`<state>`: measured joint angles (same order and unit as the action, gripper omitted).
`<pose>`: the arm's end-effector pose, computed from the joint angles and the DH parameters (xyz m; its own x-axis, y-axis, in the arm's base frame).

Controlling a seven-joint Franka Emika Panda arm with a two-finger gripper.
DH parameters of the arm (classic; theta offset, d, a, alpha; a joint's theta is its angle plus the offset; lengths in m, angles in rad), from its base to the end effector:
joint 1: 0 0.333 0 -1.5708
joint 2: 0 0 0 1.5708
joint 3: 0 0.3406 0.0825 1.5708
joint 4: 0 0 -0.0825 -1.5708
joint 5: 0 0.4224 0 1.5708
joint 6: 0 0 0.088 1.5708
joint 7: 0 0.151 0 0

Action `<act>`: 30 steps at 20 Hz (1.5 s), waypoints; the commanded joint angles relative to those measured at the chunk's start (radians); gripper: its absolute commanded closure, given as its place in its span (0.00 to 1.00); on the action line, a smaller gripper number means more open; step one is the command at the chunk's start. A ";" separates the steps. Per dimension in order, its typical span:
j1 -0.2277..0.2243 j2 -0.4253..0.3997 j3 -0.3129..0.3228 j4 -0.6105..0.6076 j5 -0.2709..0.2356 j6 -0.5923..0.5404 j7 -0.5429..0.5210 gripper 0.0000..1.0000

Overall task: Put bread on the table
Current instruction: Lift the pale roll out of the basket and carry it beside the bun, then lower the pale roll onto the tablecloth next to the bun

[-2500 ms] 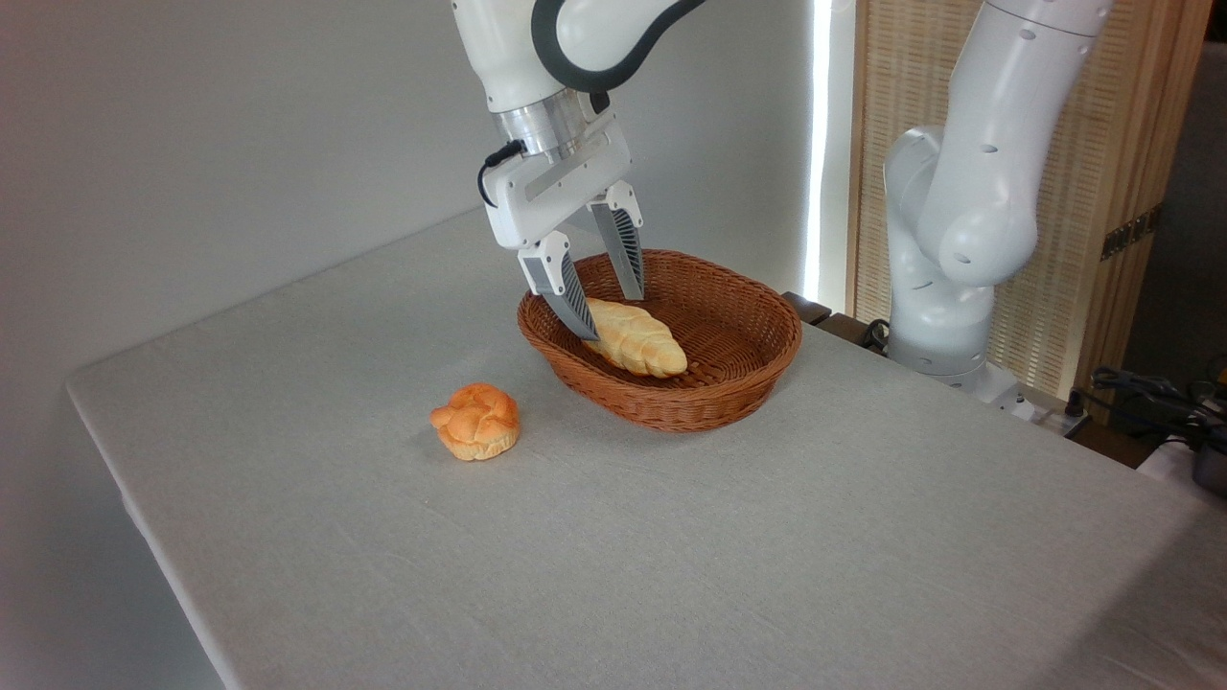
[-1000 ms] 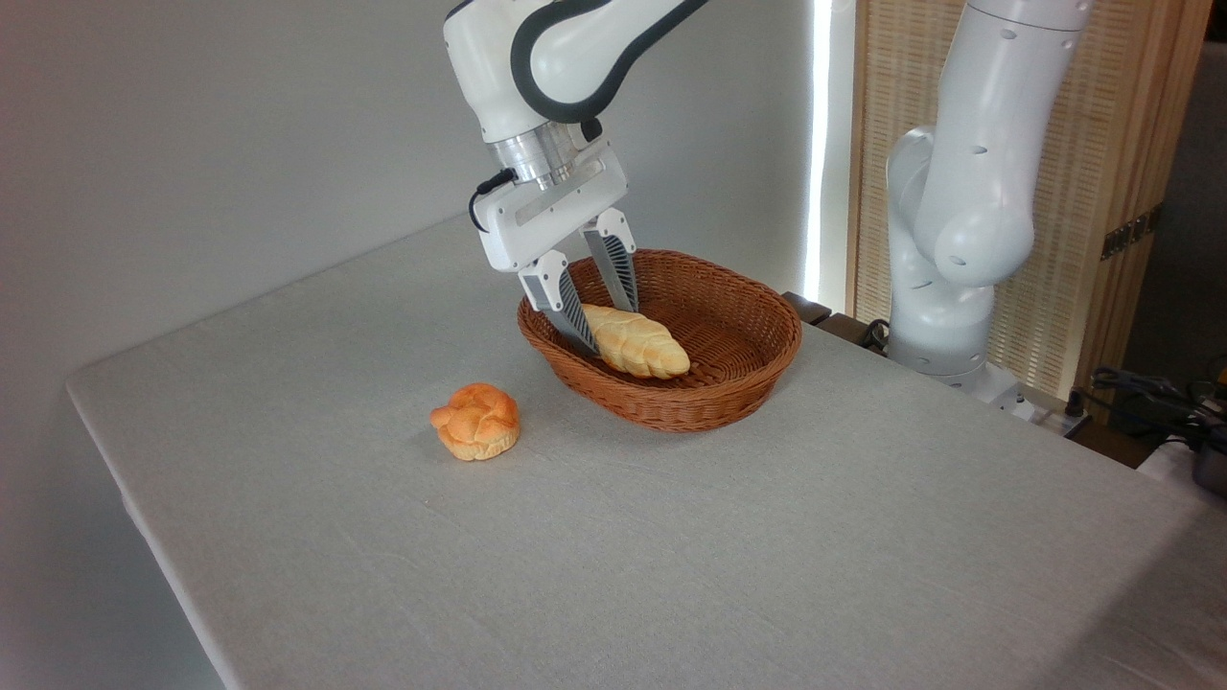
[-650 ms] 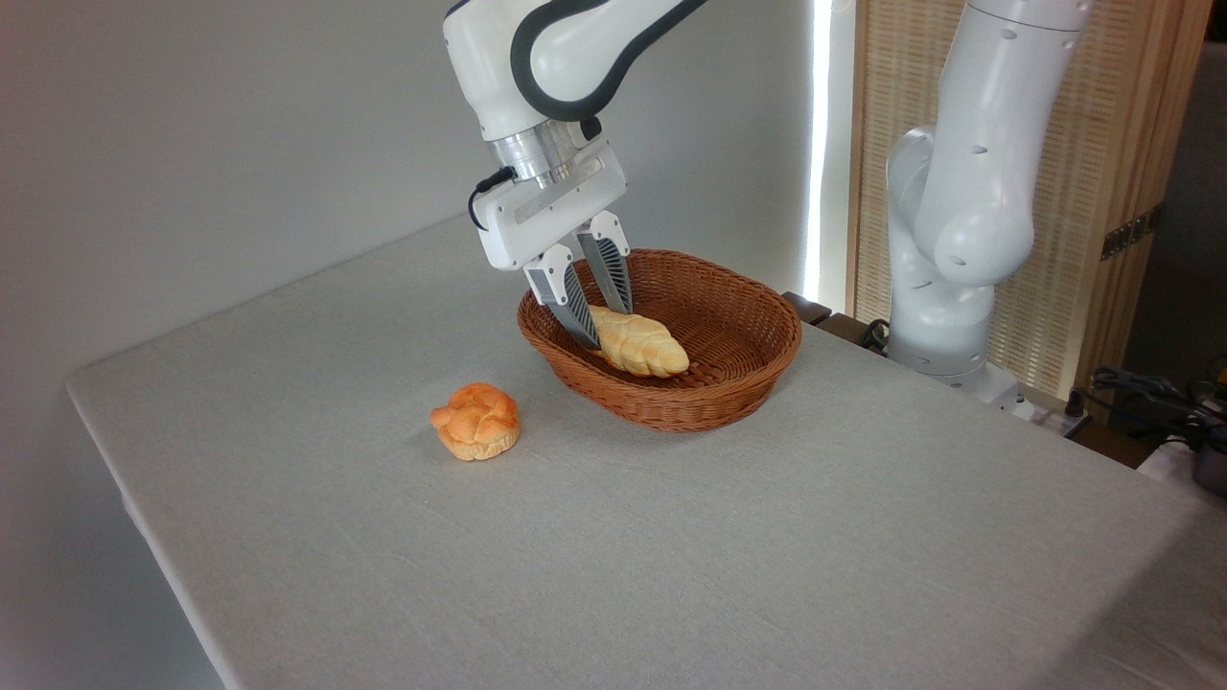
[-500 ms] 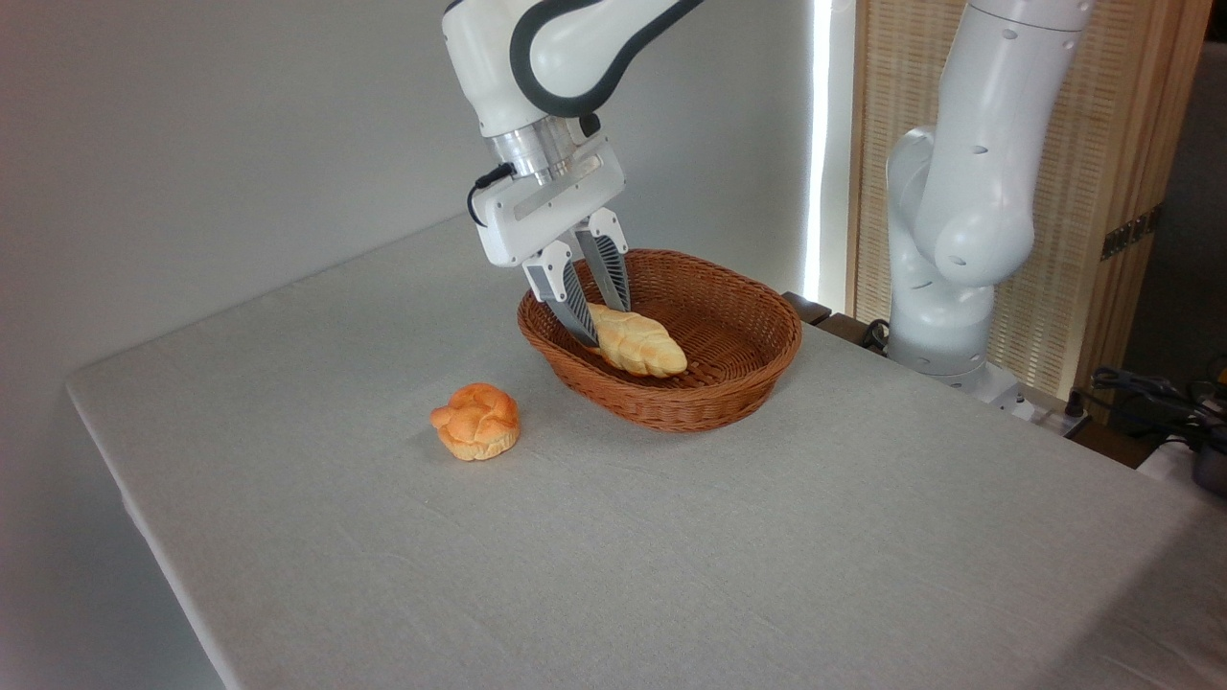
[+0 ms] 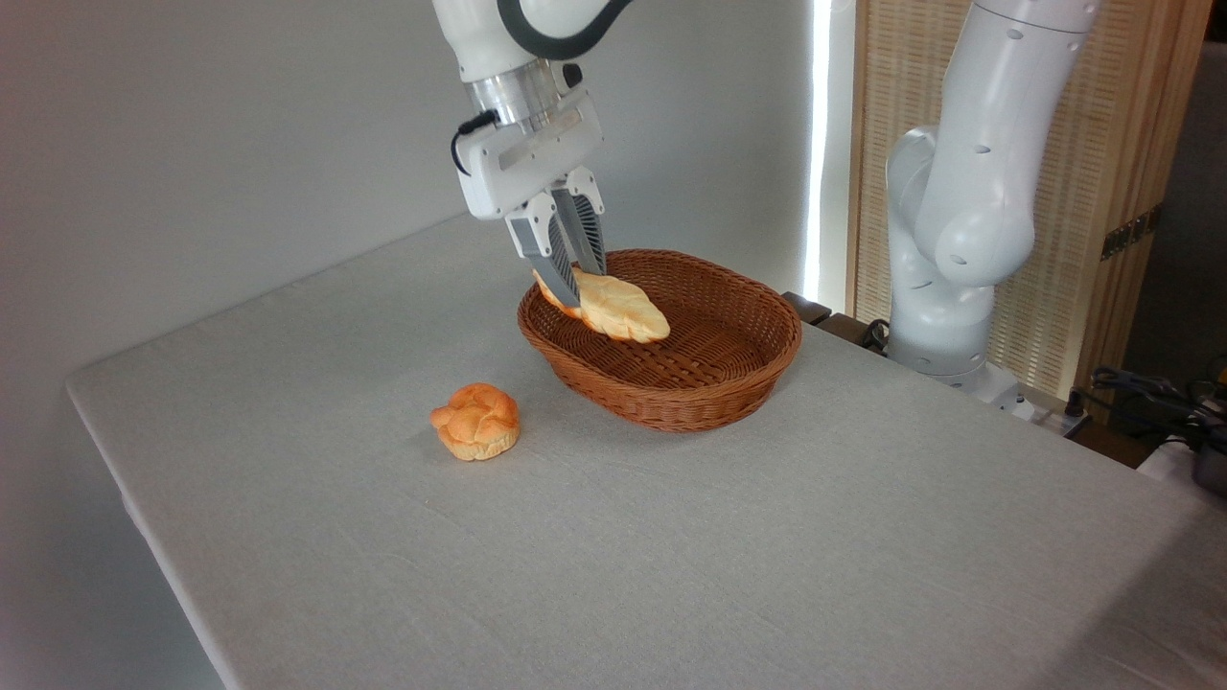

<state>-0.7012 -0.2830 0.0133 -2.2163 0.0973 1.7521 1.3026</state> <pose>0.3698 -0.2870 0.4466 -0.4374 -0.8895 -0.1320 -0.8957 0.4180 0.1514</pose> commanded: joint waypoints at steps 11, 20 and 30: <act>0.003 0.045 0.244 0.096 -0.005 0.116 -0.005 0.47; 0.005 0.174 0.304 0.096 -0.005 0.302 -0.005 0.36; 0.005 0.203 0.303 0.096 -0.005 0.325 -0.005 0.00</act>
<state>-0.6949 -0.0928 0.3102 -2.1309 0.0975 2.0562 1.2920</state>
